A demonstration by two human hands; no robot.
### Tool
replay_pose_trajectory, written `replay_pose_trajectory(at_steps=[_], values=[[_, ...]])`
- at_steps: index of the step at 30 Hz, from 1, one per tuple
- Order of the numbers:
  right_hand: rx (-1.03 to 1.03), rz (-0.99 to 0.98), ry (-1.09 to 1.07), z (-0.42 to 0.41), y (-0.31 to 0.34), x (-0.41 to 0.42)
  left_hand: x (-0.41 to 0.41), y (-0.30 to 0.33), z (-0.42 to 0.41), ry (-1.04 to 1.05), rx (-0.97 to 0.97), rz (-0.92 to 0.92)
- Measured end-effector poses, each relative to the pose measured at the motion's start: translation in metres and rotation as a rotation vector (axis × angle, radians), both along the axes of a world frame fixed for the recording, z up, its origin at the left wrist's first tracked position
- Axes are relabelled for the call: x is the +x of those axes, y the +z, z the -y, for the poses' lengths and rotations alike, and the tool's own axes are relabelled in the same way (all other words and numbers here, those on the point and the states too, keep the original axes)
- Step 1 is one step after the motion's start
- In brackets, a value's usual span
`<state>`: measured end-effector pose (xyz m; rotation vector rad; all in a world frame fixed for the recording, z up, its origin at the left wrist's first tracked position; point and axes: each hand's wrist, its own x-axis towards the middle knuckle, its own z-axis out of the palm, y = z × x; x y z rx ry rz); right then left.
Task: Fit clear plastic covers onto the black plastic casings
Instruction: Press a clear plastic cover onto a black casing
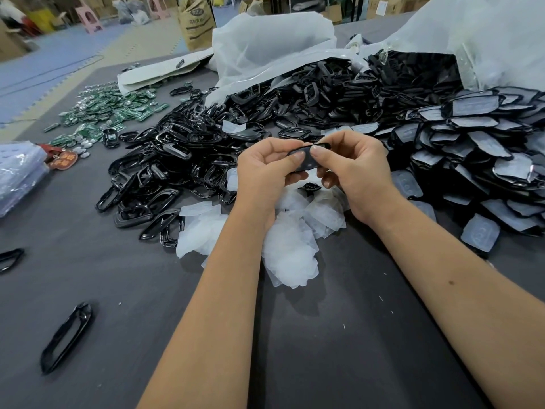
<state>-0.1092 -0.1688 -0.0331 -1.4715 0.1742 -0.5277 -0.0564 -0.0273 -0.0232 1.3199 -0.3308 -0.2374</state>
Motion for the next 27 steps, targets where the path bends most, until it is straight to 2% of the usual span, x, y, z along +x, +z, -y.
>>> replay_pose_trajectory(at_steps=[11, 16, 20, 27], values=[[0.038, -0.002, -0.022, 0.0001, -0.0003, 0.0011, 0.0032, -0.0039, 0.0027, 0.037, 0.008, 0.02], [0.125, -0.013, 0.024, 0.0002, 0.0015, 0.0018, 0.004, -0.0057, 0.0031, 0.077, 0.015, 0.002], [0.029, -0.006, -0.032, -0.0001, -0.0003, 0.0009, 0.0047, -0.0059, 0.0017, 0.078, 0.022, 0.005], [-0.025, 0.003, -0.07, -0.0013, -0.0013, 0.0007, 0.0009, -0.0058, 0.0017, 0.038, 0.031, 0.068]])
